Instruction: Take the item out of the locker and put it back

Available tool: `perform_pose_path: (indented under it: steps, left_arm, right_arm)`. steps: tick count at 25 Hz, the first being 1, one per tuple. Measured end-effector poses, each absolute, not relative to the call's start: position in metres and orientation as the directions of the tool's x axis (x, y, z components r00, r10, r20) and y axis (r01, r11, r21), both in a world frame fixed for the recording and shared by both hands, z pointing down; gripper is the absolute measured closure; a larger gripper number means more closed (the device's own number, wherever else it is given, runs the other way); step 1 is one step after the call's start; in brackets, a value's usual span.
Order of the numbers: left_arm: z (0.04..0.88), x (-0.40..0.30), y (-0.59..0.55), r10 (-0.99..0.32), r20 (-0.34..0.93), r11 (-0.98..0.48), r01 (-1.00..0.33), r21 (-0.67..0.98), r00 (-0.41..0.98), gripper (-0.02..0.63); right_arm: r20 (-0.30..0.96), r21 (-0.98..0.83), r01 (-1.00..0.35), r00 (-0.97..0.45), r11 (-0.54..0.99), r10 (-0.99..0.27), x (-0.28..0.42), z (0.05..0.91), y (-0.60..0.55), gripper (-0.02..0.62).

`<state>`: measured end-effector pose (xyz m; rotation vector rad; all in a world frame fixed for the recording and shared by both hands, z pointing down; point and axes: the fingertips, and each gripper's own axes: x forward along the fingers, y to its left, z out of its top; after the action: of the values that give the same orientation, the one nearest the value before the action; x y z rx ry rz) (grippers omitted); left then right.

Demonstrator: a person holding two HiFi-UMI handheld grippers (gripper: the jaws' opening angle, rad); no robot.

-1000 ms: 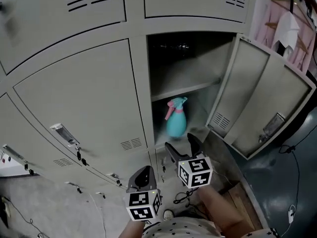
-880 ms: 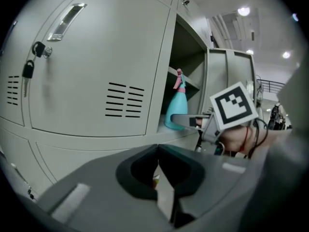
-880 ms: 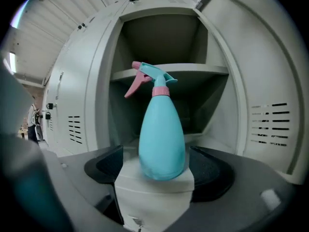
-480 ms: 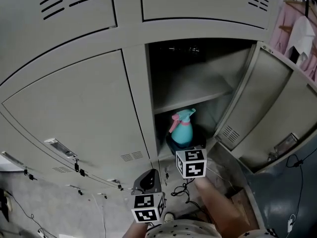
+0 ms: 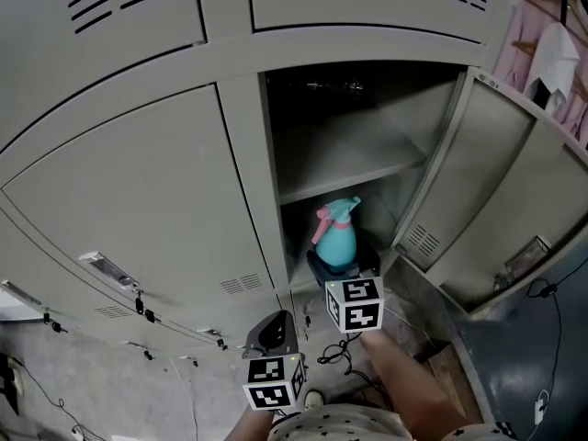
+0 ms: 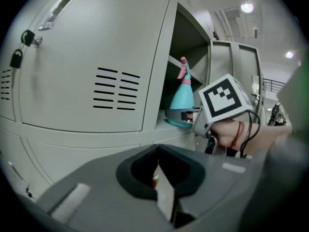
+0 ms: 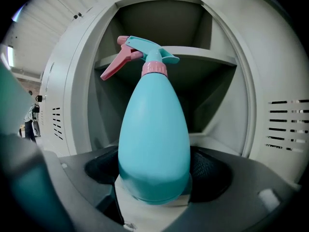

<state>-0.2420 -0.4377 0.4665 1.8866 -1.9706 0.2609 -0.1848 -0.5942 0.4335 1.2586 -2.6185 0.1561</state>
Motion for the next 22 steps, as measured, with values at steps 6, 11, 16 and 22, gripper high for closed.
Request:
perform_pose_path:
  steps: [6,11,16,22]
  left_arm:
    - [0.464,-0.239,-0.422,-0.918,0.397,0.064,-0.988,0.142,-0.002,0.598]
    - [0.462,-0.237,-0.401,-0.922,0.388,0.059,-0.988,0.144,0.002,0.598]
    - [0.454,-0.233,-0.38,-0.932,0.363,0.05,-0.989,0.138,0.004,0.598]
    - [0.451,-0.234,-0.356,-0.936,0.352,0.048,-0.991,0.125,-0.001,0.598]
  right_arm:
    - [0.238,0.021,-0.765,-0.622,0.644,-0.746,-0.172,0.425,-0.554,0.175]
    - [0.237,-0.001,-0.733,-0.661,0.68,-0.712,-0.164,0.424,-0.496,0.176]
    - [0.249,-0.038,-0.71,-0.688,0.703,-0.682,-0.156,0.426,-0.442,0.175]
    - [0.269,-0.066,-0.713,-0.686,0.698,-0.676,-0.145,0.436,-0.401,0.176]
